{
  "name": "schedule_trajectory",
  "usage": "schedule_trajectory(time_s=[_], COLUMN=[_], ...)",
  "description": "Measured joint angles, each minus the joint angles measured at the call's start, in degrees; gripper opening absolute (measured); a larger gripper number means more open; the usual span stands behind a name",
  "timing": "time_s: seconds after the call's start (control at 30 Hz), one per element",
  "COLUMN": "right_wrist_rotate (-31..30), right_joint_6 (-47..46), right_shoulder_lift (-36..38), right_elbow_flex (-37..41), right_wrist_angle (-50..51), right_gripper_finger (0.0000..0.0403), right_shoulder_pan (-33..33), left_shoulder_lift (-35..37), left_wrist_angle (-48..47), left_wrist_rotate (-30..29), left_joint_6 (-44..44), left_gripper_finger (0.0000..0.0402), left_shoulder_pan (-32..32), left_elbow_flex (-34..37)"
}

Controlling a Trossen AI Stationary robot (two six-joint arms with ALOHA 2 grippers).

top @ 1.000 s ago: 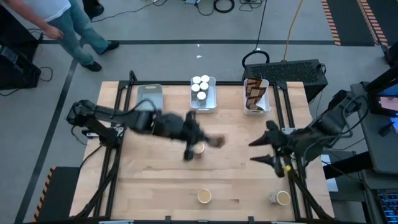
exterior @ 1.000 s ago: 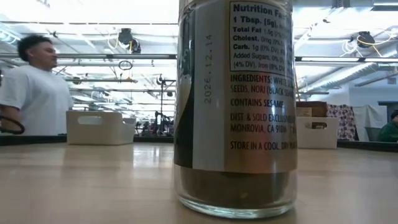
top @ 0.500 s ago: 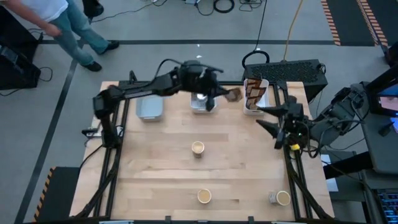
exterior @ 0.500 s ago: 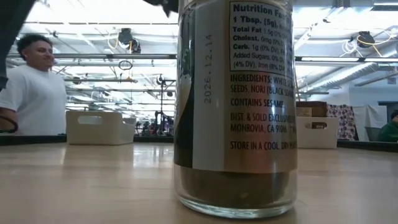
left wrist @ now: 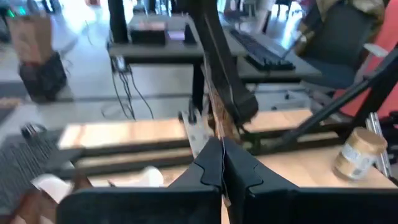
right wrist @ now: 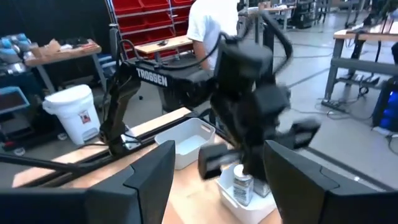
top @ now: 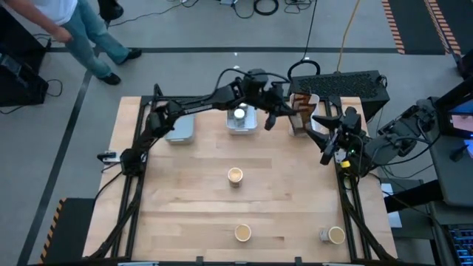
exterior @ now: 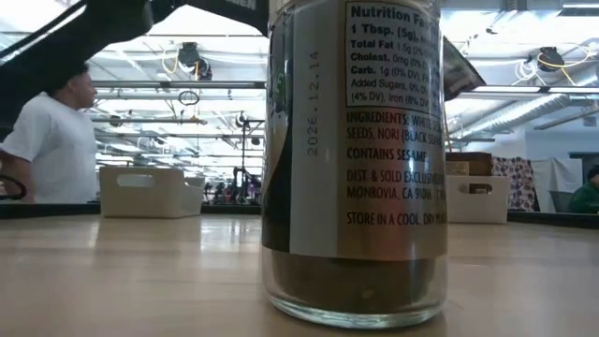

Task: Sort spices by type
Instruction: Put the orange seasoning bag into the right white bin

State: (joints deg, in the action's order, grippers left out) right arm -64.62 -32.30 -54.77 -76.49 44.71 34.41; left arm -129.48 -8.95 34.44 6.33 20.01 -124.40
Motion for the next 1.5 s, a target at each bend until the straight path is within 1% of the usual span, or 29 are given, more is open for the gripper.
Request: schedule_trajectory(time_s=[0.1, 0.27, 0.47, 0.57, 0.7, 0.87, 0.93, 1.07, 1.23, 1.5], right_wrist_rotate=[0.04, 0.39, 0.42, 0.42, 0.42, 0.42, 0.42, 0.42, 0.42, 0.43], right_joint_6=[1.92, 1.96, 5.14, 6.11, 6.22, 6.22, 6.22, 6.22, 6.17, 6.2], right_shoulder_lift=[0.53, 1.34, 1.42, 1.48, 1.51, 1.51, 1.51, 1.51, 1.51, 1.51], right_elbow_flex=[0.0, 0.0, -0.02, -0.02, -0.02, -0.02, -0.02, -0.02, -0.02, -0.02], right_wrist_angle=[0.15, 1.53, 1.5, 1.45, 1.44, 1.44, 1.44, 1.42, 1.43, 1.44], right_gripper_finger=[0.0226, 0.0226, 0.0226, 0.0226, 0.0226, 0.0226, 0.0226, 0.0226, 0.0226, 0.0226], right_shoulder_pan=[0.0, 0.04, 0.02, 0.02, 0.02, 0.04, 0.04, 0.04, 0.04, 0.04], left_shoulder_lift=[-1.11, -3.09, -6.67, -7.97, -9.09, -9.05, -9.55, -10.12, -11.31, -11.99], left_wrist_angle=[-1.22, 0.18, 0.74, 2.0, 5.83, 8.03, 10.39, 11.93, 10.71, 8.6], left_wrist_rotate=[-0.2, -3.88, -6.08, -7.7, -7.99, -12.74, -14.67, -15.7, -16.57, -16.37], left_joint_6=[-0.02, 0.01, -0.01, 0.04, 0.0, 0.76, 1.75, 1.66, 1.96, 2.17], left_gripper_finger=[0.0, 0.0, 0.0, 0.0, 0.0, 0.0, 0.0, 0.0, 0.0, 0.0], left_shoulder_pan=[-0.76, -1.73, -1.66, -1.66, -1.51, -1.33, -1.09, -0.26, 0.17, 0.26], left_elbow_flex=[0.04, -0.02, 0.07, 0.05, 0.11, 0.09, 0.09, 0.03, 0.07, 0.1])
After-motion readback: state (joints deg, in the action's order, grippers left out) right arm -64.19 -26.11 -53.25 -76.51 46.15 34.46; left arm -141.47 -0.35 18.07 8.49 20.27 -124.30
